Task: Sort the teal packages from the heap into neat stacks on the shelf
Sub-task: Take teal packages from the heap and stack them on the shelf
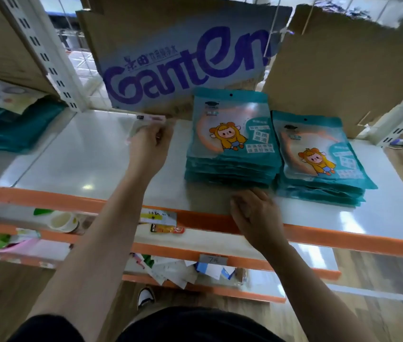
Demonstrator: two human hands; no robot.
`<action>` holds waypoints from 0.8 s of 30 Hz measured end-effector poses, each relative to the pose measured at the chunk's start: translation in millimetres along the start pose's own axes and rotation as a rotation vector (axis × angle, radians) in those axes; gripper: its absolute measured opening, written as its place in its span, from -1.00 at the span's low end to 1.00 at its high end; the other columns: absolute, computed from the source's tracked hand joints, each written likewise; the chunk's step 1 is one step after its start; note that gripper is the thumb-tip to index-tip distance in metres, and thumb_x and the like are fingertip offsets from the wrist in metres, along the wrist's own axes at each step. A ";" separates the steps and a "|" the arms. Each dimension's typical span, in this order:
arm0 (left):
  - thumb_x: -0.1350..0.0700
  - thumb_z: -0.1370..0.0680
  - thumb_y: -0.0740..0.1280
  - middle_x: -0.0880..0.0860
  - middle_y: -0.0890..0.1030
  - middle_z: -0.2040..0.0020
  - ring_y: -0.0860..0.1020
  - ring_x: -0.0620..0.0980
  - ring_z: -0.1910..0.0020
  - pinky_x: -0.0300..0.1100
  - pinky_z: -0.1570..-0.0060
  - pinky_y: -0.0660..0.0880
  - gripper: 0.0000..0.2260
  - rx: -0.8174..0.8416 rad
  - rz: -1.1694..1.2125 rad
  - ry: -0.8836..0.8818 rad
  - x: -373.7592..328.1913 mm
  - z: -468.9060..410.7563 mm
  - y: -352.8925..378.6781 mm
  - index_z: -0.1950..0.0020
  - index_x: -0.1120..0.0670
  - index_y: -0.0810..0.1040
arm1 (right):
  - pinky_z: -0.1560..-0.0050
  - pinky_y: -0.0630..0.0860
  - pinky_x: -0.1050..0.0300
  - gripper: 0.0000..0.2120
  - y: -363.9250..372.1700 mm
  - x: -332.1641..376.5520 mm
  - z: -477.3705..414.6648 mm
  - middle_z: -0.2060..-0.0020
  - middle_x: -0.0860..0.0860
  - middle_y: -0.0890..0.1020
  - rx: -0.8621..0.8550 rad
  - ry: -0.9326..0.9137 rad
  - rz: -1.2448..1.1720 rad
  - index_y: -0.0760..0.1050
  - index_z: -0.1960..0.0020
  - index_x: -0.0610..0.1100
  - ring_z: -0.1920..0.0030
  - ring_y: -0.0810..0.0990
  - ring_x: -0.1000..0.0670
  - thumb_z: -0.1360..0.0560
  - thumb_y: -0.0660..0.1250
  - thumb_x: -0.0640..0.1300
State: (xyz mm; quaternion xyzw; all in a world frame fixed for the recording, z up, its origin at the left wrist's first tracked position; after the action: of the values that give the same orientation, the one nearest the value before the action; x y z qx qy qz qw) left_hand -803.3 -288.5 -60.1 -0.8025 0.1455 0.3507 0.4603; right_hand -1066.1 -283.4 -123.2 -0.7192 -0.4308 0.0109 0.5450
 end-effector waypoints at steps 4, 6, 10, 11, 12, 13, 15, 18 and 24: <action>0.06 -0.61 0.27 0.16 0.61 -0.02 0.57 0.14 0.06 -0.15 0.16 0.39 -0.78 -0.035 -0.231 0.055 28.2 33.2 -32.0 -0.07 0.18 0.60 | 0.15 0.47 0.21 -0.90 25.3 41.1 -23.2 0.09 -0.02 0.60 0.068 -0.058 -0.092 0.56 -0.02 -0.12 0.12 0.53 0.05 -0.52 0.36 -0.16; 0.01 -0.59 0.24 0.16 0.62 -0.02 0.58 0.18 0.03 -0.06 0.10 0.48 -0.73 -0.028 -0.297 0.050 46.2 48.8 -50.7 -0.09 0.17 0.61 | 0.12 0.46 0.22 -0.89 38.7 65.2 -36.0 0.08 -0.02 0.61 0.101 -0.077 -0.129 0.56 -0.04 -0.13 0.11 0.52 0.08 -0.52 0.36 -0.16; -0.05 -0.59 0.18 0.13 0.62 -0.06 0.58 0.20 -0.02 0.06 0.00 0.47 -0.67 -0.040 -0.451 -0.010 82.7 76.6 -99.4 -0.15 0.12 0.60 | 0.05 0.49 0.17 -0.82 68.1 117.7 -58.6 0.06 0.01 0.60 0.149 -0.128 -0.186 0.57 -0.08 -0.12 0.05 0.52 0.08 -0.55 0.28 -0.08; -0.05 -0.60 0.20 0.12 0.61 -0.08 0.57 0.20 -0.05 0.06 -0.02 0.44 -0.69 -0.055 -0.485 -0.036 93.3 82.7 -114.1 -0.17 0.10 0.59 | 0.04 0.49 0.15 -0.78 75.2 134.1 -64.0 0.05 0.01 0.60 0.146 -0.153 -0.205 0.58 -0.09 -0.12 0.04 0.53 0.06 -0.54 0.25 -0.05; -0.03 -0.61 0.23 0.11 0.61 -0.10 0.56 0.20 -0.07 0.06 -0.04 0.43 -0.72 -0.069 -0.511 -0.062 106.0 89.2 -129.8 -0.18 0.09 0.58 | 0.03 0.50 0.14 -0.76 83.2 151.9 -69.2 0.05 0.00 0.61 0.144 -0.178 -0.221 0.58 -0.09 -0.12 0.03 0.54 0.05 -0.54 0.23 -0.04; -0.02 -0.61 0.25 0.10 0.60 -0.12 0.56 0.19 -0.09 0.06 -0.06 0.43 -0.74 -0.081 -0.533 -0.086 118.8 96.5 -146.2 -0.19 0.08 0.58 | 0.02 0.51 0.14 -0.77 91.4 171.0 -73.5 0.05 0.00 0.62 0.141 -0.198 -0.232 0.59 -0.09 -0.12 0.03 0.55 0.04 -0.54 0.24 -0.06; 0.00 -0.60 0.28 0.09 0.59 -0.15 0.55 0.18 -0.11 0.05 -0.09 0.42 -0.74 -0.103 -0.553 -0.126 147.8 112.0 -182.5 -0.22 0.08 0.57 | 0.02 0.52 0.14 -0.84 110.1 211.0 -80.9 0.05 -0.01 0.64 0.127 -0.230 -0.268 0.60 -0.07 -0.12 0.05 0.57 0.03 -0.54 0.31 -0.13; 0.01 -0.60 0.27 0.09 0.59 -0.12 0.55 0.16 -0.07 0.02 -0.03 0.43 -0.75 -0.158 -0.575 -0.149 192.7 135.1 -244.5 -0.21 0.10 0.57 | 0.05 0.53 0.15 -0.86 141.5 277.2 -90.0 0.09 -0.02 0.63 0.117 -0.296 -0.331 0.60 -0.04 -0.16 0.07 0.57 0.02 -0.53 0.31 -0.16; -0.11 -0.56 0.06 0.09 0.57 -0.03 0.55 0.18 0.02 0.02 0.07 0.47 -0.59 -0.184 -0.619 -0.205 270.5 156.8 -356.3 -0.13 0.09 0.57 | 0.06 0.57 -0.03 -0.78 200.4 395.1 -104.0 0.09 -0.05 0.63 0.088 -0.314 -0.401 0.60 -0.03 -0.18 0.09 0.57 -0.03 -0.52 0.25 -0.10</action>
State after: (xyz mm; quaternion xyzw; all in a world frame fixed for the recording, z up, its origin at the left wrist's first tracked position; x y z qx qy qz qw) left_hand -479.8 57.8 -73.5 -0.8072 -0.1844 0.2850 0.4829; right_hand -645.5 -121.4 -60.6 -0.5846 -0.6434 0.0329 0.4932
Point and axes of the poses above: each hand's wrist, its own z-axis away from the middle knuckle, its own y-axis out of the palm, x = y × z, the point moved 5 cm from there along -z, towards the middle knuckle
